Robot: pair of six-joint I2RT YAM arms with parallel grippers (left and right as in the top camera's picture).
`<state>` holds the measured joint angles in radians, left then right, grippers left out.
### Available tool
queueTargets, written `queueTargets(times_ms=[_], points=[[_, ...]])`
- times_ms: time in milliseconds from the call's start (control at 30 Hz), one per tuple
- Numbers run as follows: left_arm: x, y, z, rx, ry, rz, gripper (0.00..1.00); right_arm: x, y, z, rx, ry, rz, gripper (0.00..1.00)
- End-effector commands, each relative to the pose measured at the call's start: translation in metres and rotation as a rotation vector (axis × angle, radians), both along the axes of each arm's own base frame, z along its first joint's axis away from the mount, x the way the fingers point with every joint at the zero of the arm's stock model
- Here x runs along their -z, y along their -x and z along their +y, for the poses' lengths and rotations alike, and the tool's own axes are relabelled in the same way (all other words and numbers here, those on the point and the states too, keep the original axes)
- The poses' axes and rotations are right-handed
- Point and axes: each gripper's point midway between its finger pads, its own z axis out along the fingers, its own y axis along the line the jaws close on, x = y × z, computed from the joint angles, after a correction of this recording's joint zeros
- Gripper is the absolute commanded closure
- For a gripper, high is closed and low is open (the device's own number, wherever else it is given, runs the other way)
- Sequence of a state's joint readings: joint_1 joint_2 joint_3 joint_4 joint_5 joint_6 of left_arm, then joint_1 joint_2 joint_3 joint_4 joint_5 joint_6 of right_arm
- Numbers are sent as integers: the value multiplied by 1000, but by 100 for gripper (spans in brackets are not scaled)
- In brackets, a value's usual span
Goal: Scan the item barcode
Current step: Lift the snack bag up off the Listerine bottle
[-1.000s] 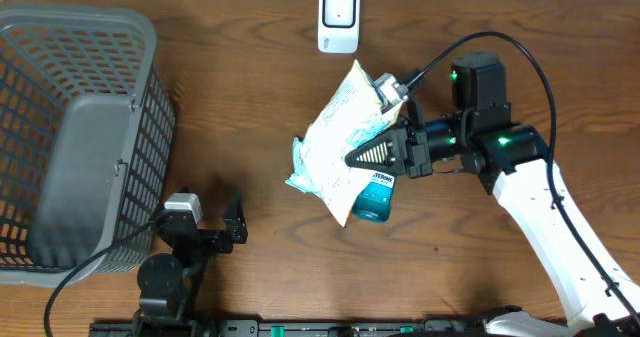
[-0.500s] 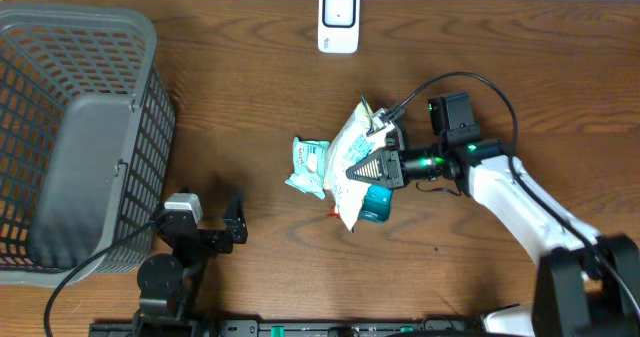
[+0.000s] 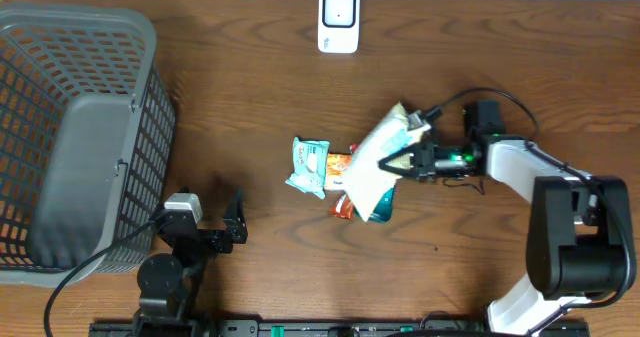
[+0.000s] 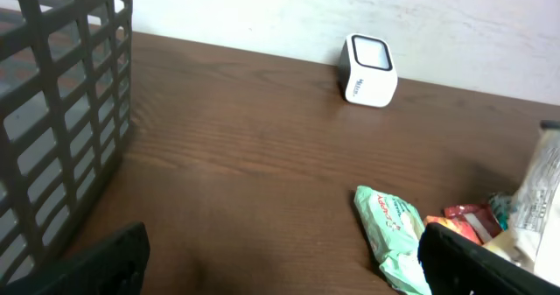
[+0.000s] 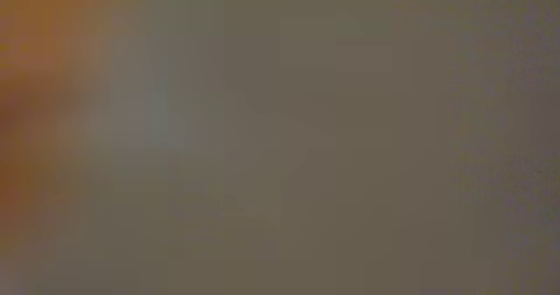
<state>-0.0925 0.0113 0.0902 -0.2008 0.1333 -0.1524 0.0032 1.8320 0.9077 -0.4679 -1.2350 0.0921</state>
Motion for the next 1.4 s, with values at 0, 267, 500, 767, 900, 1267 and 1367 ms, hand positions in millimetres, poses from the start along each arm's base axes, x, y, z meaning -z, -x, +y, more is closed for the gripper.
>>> queueTargets(times_ms=[0,267,500,767,900,1267,1367], points=[[13,0,-1,13,-12,28,2,50,-9,-49,112,316,43,99],[13,0,-1,13,-12,28,2,88,-23,-101,163,659,-28,99],[13,0,-1,13,-12,28,2,106,-22,-138,166,900,-40,99],[13,0,-1,13,-12,28,2,87,-27,-101,54,678,-193,99],[13,0,-1,13,-12,28,2,41,-33,-60,-12,362,-359,99],[13,0,-1,13,-12,28,2,-69,-35,-35,-47,-241,-717,99],[13,0,-1,13,-12,28,2,-69,-35,-34,-48,-242,-717,99]])
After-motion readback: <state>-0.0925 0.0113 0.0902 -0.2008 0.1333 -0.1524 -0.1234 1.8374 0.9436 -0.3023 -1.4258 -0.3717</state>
